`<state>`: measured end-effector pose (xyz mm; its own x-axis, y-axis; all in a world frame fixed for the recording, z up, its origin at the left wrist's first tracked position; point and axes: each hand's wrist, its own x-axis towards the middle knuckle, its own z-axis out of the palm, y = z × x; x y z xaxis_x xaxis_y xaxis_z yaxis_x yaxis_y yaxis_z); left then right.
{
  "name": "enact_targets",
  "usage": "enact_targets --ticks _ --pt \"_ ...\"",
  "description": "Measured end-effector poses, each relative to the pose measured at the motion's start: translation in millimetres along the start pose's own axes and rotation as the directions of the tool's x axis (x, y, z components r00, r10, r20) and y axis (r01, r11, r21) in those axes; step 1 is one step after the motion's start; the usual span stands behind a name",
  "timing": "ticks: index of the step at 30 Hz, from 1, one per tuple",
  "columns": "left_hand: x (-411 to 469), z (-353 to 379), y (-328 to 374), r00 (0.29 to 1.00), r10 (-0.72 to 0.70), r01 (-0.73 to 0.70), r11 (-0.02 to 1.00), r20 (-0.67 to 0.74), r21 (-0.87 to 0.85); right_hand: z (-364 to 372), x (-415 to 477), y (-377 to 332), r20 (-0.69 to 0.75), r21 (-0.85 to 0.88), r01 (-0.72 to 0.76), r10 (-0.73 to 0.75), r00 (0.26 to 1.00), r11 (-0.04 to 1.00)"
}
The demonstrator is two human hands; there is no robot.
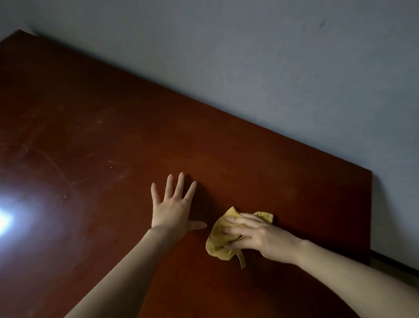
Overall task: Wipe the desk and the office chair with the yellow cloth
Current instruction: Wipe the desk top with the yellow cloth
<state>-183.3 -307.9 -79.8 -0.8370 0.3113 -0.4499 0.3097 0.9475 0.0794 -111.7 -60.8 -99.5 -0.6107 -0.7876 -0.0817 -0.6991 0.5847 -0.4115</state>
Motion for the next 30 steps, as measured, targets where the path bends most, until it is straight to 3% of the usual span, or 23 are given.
enact_targets --ticks 4,10,16,27,30 --pt "7 1 19 0.994 -0.106 0.104 0.994 0.041 0.045 -16 -24 30 -0.026 0.022 -0.147 0.147 0.989 0.989" --pt "8 7 24 0.994 -0.111 0.108 0.986 0.022 0.131 -40 -28 81 -0.07 -0.017 -0.35 0.348 0.935 0.937" --pt "10 11 22 0.995 -0.097 0.095 0.985 0.004 0.144 -68 5 130 -0.137 0.051 -0.561 0.563 0.815 0.826" --pt "-17 33 8 0.983 -0.124 0.123 0.992 -0.133 -0.017 -76 101 146 -0.276 -0.031 -0.797 0.761 0.587 0.603" --pt "-36 41 0 0.975 -0.188 0.181 0.981 -0.118 -0.071 -74 116 133 -0.259 -0.011 -0.806 0.777 0.574 0.592"
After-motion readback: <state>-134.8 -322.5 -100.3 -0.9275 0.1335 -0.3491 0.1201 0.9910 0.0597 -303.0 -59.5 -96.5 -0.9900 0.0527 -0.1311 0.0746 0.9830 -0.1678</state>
